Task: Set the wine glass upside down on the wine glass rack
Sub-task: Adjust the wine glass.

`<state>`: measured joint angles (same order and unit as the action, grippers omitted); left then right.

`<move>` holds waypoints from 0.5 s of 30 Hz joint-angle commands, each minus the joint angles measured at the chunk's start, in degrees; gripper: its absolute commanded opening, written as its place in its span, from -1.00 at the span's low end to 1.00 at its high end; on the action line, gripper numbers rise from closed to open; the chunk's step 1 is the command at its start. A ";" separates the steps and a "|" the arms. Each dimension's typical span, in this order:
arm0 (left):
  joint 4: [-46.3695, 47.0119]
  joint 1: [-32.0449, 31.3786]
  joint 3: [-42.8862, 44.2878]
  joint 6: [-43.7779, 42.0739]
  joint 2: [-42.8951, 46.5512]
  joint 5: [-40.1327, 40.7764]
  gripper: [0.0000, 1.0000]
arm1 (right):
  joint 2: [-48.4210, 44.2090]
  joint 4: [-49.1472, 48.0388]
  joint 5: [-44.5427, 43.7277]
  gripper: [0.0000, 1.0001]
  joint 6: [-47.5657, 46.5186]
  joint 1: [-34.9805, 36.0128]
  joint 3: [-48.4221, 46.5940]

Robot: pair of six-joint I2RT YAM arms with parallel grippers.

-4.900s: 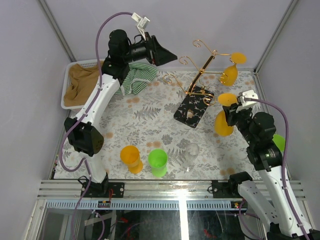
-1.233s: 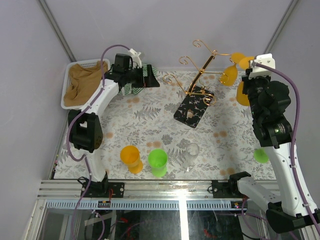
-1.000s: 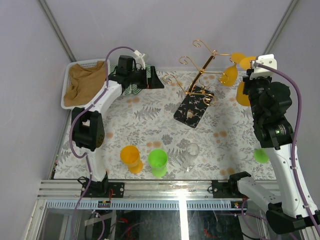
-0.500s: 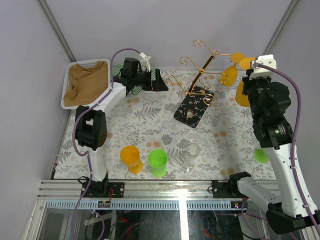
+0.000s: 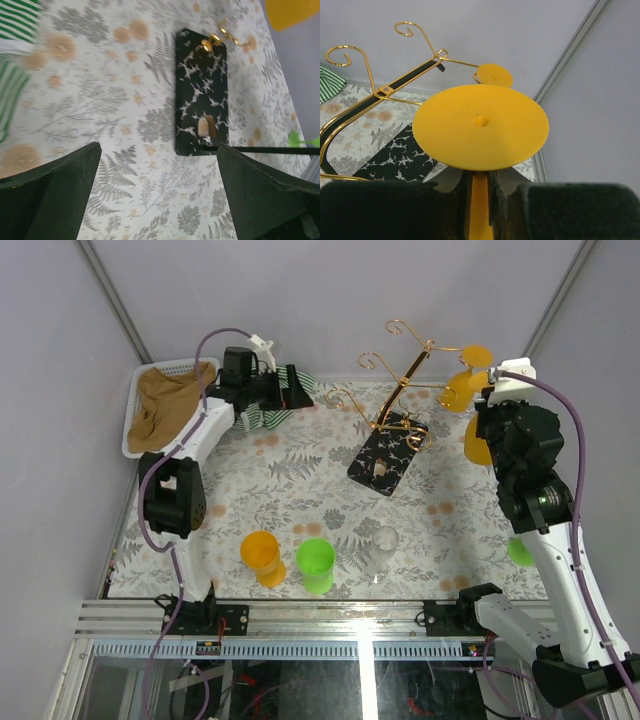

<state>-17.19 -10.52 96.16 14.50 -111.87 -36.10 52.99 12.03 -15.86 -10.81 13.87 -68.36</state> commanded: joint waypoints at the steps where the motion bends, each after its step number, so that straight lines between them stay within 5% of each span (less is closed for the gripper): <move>1: -2.71 4.18 4.07 -0.27 3.77 4.22 0.99 | 0.58 -2.18 -0.75 -1.00 -2.91 -0.16 -5.95; 8: -3.25 5.33 7.18 -3.24 8.92 4.52 0.99 | 5.35 -5.23 6.42 -1.00 -3.11 -0.16 -15.28; 15: 0.91 5.33 9.38 3.14 14.29 -3.48 0.99 | 10.36 -13.15 21.97 -1.00 4.35 -0.16 -19.01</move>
<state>-20.56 -4.89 102.63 13.96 -100.95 -33.78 61.23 7.44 -5.17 -11.16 13.85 -84.84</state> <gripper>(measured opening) 0.996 0.178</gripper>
